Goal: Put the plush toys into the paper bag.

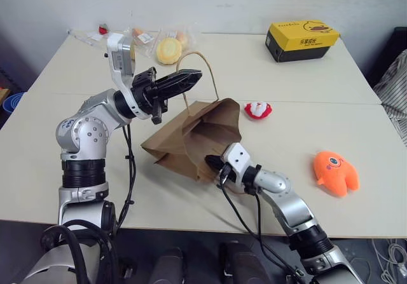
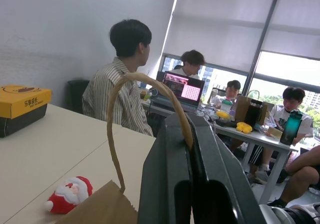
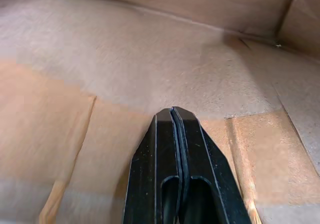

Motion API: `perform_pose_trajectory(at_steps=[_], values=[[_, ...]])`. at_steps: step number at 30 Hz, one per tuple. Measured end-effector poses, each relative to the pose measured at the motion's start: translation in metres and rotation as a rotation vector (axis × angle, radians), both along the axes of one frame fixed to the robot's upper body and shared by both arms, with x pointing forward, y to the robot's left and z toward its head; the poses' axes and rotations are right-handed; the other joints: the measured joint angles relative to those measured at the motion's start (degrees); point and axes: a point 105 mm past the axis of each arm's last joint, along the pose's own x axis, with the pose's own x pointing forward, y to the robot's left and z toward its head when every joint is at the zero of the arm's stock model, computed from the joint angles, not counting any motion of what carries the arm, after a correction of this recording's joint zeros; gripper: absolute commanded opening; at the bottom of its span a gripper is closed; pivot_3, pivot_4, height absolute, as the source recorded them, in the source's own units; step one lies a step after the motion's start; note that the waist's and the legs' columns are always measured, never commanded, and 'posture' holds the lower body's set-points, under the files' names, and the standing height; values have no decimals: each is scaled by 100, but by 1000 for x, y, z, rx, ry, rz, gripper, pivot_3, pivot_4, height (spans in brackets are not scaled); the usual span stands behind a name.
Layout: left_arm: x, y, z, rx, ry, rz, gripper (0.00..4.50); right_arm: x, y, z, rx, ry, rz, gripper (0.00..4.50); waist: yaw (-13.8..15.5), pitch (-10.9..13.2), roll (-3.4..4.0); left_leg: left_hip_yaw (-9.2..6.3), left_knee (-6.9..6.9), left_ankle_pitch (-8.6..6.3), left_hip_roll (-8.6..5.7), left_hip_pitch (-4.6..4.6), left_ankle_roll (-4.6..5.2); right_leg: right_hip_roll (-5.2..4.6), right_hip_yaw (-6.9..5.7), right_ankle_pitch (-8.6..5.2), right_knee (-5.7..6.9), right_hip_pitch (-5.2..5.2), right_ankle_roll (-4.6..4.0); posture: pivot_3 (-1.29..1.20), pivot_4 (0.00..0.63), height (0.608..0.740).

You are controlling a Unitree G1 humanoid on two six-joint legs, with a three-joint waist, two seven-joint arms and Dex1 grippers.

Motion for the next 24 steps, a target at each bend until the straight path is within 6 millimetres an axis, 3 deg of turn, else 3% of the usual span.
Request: perform_pose_trajectory(at_steps=[2, 5, 7, 11, 15, 17, 22, 24], values=[[-3, -3, -4, 15, -3, -9, 0, -1, 4, 7, 55, 5, 8, 17, -5, 0, 1, -1, -1, 0, 0, 0, 0, 0, 1, 0, 0, 0, 0, 0, 150, 740], [-6, -9, -16, 37, 14, -24, 0, -2, 8, 36, 177, -11, 23, 536, -28, 1, 2, -4, -1, 0, 1, 0, -3, 0, -1, 0, 0, 0, 0, 0, 150, 740], [-7, -11, -25, 56, 25, -28, 0, -5, 6, 55, 222, -43, 43, 1183, -30, 1, 1, -5, -2, 0, 1, 0, -4, 0, -2, 0, -2, 0, 0, 0, 150, 740], [-8, -13, -32, 72, 18, -23, 0, -17, -10, 72, 230, -56, 76, 2520, 16, 1, 2, -6, -2, -1, 1, -3, -3, -1, -2, 0, -9, 1, 0, 0, 150, 740], [-8, -15, -32, 74, -5, -17, 0, -43, -27, 93, 279, -85, 112, 3888, 58, 1, 2, -7, -4, -3, 1, -3, 0, -2, -2, 0, -16, 4, 0, 0, 150, 740], [-8, -15, -35, 78, -4, -15, 0, -53, -46, 94, 282, -99, 65, 4480, 64, 1, 1, -11, -5, -4, 0, -2, 3, -2, -2, 0, -20, 12, 0, 0, 150, 740], [-10, -14, -44, 101, -3, -29, 0, -80, -127, 68, 230, -115, -244, 4480, 93, 1, 1, -6, -10, -7, -1, 1, 7, -1, 1, 0, -22, 15, 0, 0, 150, 740], [-12, -18, -48, 117, -10, -46, 0, -93, -150, 65, 191, -151, -329, 4480, 68, 1, 3, 1, -9, -7, -2, 11, 8, 0, 7, 1, -21, 19, 1, 0, 150, 740]])
